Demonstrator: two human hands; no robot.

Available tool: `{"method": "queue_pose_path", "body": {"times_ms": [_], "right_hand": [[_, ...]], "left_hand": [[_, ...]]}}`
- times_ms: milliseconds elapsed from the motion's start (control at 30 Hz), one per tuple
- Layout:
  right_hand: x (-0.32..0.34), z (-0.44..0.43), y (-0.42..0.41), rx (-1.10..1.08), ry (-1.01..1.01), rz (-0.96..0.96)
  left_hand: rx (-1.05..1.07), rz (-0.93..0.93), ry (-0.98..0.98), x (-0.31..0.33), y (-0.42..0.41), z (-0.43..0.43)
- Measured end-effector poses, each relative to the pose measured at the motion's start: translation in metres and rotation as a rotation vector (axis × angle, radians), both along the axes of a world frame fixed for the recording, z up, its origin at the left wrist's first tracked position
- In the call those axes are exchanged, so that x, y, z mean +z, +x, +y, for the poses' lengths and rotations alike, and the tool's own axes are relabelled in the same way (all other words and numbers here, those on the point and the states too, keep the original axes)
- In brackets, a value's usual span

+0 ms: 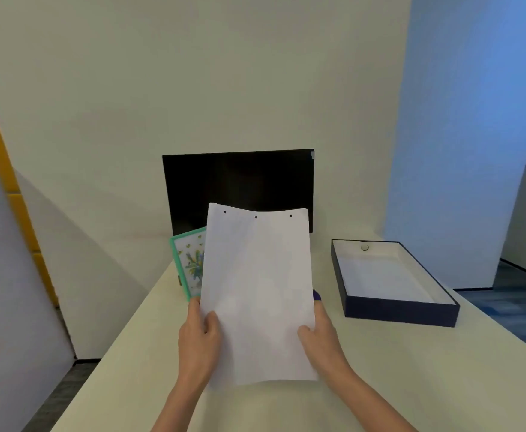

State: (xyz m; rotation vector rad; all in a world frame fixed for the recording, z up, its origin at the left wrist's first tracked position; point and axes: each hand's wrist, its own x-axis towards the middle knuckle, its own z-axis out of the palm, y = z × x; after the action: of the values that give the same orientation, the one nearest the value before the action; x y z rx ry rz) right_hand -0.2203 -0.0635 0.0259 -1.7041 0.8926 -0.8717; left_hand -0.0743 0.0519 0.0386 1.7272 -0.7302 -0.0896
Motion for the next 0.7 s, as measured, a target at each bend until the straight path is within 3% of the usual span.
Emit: {"method": "queue_pose_path", "body": {"times_ms": [167,300,433,533,700], "right_hand": [[0.028,-0.075,-0.042,-0.177,-0.012,0.044],[0.045,-0.145,-0.077,-0.294,-0.009,0.107],[0.049,-0.208,-0.104,-0.432,-0.065,0.181],[0.042,-0.254,-0.118,-0.513,-0.094,0.311],[0.014,-0.314,-0.123,-0.507,-0.131,0.644]], "left_hand": [[-0.206,0.045,0.056,0.028,-0.026,-0.076],[-0.396,-0.101,0.259,0.042,-0.048,-0.154],[-0.459,-0.140,0.338,0.036,-0.071,-0.230],[-0.463,-0.183,0.376,0.015,-0.083,-0.281],[-0.430,-0.448,0.603,-0.022,-0.096,-0.340]]}}
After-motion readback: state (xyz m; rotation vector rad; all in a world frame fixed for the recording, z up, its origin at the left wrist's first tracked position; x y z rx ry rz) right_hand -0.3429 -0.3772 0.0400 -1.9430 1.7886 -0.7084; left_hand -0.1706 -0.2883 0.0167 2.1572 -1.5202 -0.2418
